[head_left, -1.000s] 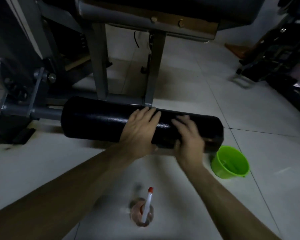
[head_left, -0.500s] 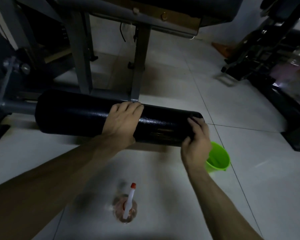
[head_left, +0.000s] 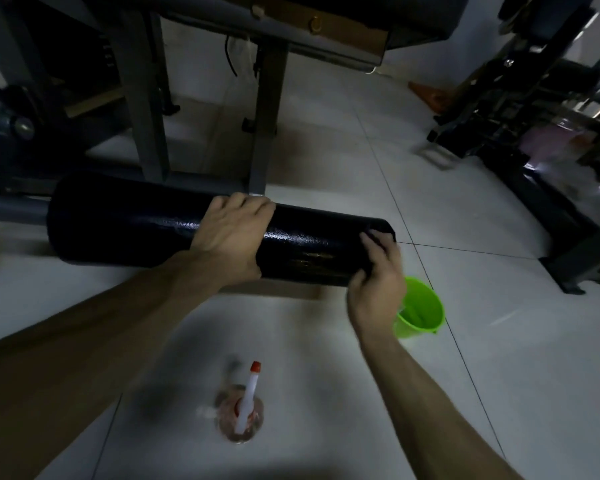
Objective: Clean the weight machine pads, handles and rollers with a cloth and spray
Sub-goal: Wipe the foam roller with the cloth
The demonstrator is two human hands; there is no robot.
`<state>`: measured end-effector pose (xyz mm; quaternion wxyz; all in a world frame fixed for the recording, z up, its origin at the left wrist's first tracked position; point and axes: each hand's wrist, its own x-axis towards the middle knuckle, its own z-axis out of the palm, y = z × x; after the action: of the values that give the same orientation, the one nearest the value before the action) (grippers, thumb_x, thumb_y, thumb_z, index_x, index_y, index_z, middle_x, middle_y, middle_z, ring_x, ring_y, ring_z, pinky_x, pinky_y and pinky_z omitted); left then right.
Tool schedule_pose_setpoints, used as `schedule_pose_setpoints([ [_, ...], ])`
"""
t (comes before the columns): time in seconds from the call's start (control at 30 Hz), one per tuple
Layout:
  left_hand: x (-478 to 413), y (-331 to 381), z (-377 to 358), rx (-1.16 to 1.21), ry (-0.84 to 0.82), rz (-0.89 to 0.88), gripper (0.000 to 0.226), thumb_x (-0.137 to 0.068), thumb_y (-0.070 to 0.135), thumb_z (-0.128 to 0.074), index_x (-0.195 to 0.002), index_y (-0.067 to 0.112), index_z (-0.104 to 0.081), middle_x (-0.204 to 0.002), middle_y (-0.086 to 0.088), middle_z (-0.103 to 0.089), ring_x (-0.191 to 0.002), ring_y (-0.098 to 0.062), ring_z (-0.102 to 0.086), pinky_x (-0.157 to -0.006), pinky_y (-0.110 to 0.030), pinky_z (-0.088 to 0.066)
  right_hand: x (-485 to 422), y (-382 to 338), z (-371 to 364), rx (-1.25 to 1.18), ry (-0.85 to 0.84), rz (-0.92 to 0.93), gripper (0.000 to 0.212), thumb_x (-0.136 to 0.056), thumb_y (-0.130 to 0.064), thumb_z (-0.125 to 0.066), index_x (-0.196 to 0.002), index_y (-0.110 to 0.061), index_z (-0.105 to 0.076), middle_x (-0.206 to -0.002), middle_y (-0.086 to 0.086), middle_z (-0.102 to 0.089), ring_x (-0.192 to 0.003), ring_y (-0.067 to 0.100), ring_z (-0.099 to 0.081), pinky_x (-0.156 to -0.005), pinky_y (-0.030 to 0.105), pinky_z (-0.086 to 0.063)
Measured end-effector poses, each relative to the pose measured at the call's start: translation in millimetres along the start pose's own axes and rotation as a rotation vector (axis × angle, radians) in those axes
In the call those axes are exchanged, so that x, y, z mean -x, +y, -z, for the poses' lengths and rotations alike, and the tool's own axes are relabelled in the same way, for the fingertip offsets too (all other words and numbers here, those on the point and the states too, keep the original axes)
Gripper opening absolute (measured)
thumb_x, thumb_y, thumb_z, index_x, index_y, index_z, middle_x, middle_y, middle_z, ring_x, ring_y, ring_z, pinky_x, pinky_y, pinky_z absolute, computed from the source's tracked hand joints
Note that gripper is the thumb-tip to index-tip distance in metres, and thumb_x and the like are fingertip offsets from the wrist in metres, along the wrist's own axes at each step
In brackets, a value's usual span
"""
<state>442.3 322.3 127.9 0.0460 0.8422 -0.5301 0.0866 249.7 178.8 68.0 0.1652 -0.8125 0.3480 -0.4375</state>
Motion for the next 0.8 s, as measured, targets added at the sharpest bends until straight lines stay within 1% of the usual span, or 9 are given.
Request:
schedule_pose_setpoints([
  [0.07,-1.3,-0.4,1.8,-0.005,-0.005,-0.004,0.114,-0.050,0.049,-0.090,-0.148,0.020,-0.038,-0.147,0.003,-0.046,-0.129,-0.025,-0.043,-0.102,-0.039,-0.035,7.8,-37.0,-28.0,-0.048,-0.095,0.103,0.073,-0.065,0.010,-0.051,-0.132,-0.010,-0.068,-0.144,0.008,-0.057,-0.144,0.026,-0.046,-0.119,0.036,-0.038],
  [0.13,-1.9,-1.7,3.5,0.001,-0.008,-0.002,0.113,-0.052,0.049,-0.090,-0.149,0.021,-0.037,-0.149,0.003,-0.045,-0.130,-0.024,-0.043,-0.102,-0.038,-0.035,13.3,-58.3,-44.7,-0.045,-0.214,0.279,0.062,-0.075,0.009,-0.052,-0.133,-0.008,-0.067,-0.144,0.011,-0.058,-0.146,0.030,-0.044,-0.121,0.044,-0.036],
  [0.23,-1.4,-4.1,5.0,0.011,-0.016,0.000,0.118,-0.049,0.053,-0.091,-0.150,0.024,-0.036,-0.150,0.006,-0.045,-0.131,-0.022,-0.043,-0.103,-0.037,-0.035,2.4,-32.1,-28.7,0.019,-0.302,0.462,0.056,-0.085,0.008,-0.048,-0.135,-0.009,-0.067,-0.146,0.010,-0.057,-0.147,0.029,-0.043,-0.120,0.047,-0.037],
  [0.37,-1.3,-3.2,3.1,0.032,-0.005,0.011,0.119,-0.050,0.052,-0.092,-0.151,0.025,-0.035,-0.150,0.006,-0.043,-0.132,-0.022,-0.041,-0.104,-0.037,-0.033,-3.1,33.1,26.1,0.076,-0.143,0.212,0.079,-0.063,0.023,-0.053,-0.133,-0.011,-0.068,-0.148,0.003,-0.056,-0.146,0.023,-0.045,-0.113,0.043,-0.045],
  [0.43,1.0,-3.3,0.8,0.061,0.013,0.003,0.118,-0.052,0.049,-0.091,-0.152,0.024,-0.033,-0.155,0.006,-0.038,-0.138,-0.021,-0.037,-0.107,-0.037,-0.030,1.7,28.9,25.0,0.078,-0.066,0.095,0.079,-0.062,0.024,-0.054,-0.131,-0.011,-0.069,-0.147,0.001,-0.056,-0.143,0.022,-0.049,-0.115,0.029,-0.043],
  [0.5,7.1,-7.4,-2.7,0.103,0.021,-0.035,0.119,-0.058,0.047,-0.090,-0.157,0.021,-0.028,-0.164,0.004,-0.029,-0.148,-0.020,-0.027,-0.116,-0.035,-0.023,7.5,3.9,5.9,0.044,-0.074,0.091,0.076,-0.065,0.022,-0.055,-0.132,-0.011,-0.068,-0.148,0.003,-0.056,-0.145,0.022,-0.046,-0.117,0.018,-0.034],
  [0.57,17.4,-19.3,-5.0,0.101,0.057,-0.062,0.118,-0.062,0.045,-0.089,-0.159,0.017,-0.028,-0.167,-0.001,-0.025,-0.154,-0.023,-0.019,-0.123,-0.036,-0.015,12.2,-24.9,-18.6,0.016,-0.136,0.201,0.070,-0.071,0.018,-0.055,-0.134,-0.010,-0.067,-0.148,0.007,-0.056,-0.148,0.023,-0.042,-0.121,0.025,-0.032],
  [0.67,43.4,-54.4,-6.9,0.067,0.154,0.039,0.117,-0.057,0.043,-0.093,-0.156,0.012,-0.037,-0.165,-0.010,-0.029,-0.153,-0.030,-0.023,-0.124,-0.044,-0.017,18.4,-78.2,-56.3,0.010,-0.224,0.426,0.052,-0.084,0.009,-0.057,-0.132,-0.007,-0.067,-0.144,0.013,-0.058,-0.146,0.031,-0.045,-0.117,0.045,-0.042],
  [0.8,81.0,-100.1,-16.1,0.113,0.334,0.206,0.113,-0.052,0.035,-0.096,-0.148,0.003,-0.046,-0.158,-0.024,-0.038,-0.146,-0.044,-0.034,-0.117,-0.060,-0.031,28.5,-154.6,-108.9,-0.083,-0.335,0.678,0.035,-0.090,-0.004,-0.072,-0.125,-0.006,-0.072,-0.135,0.014,-0.065,-0.138,0.036,-0.053,-0.115,0.049,-0.044],
])
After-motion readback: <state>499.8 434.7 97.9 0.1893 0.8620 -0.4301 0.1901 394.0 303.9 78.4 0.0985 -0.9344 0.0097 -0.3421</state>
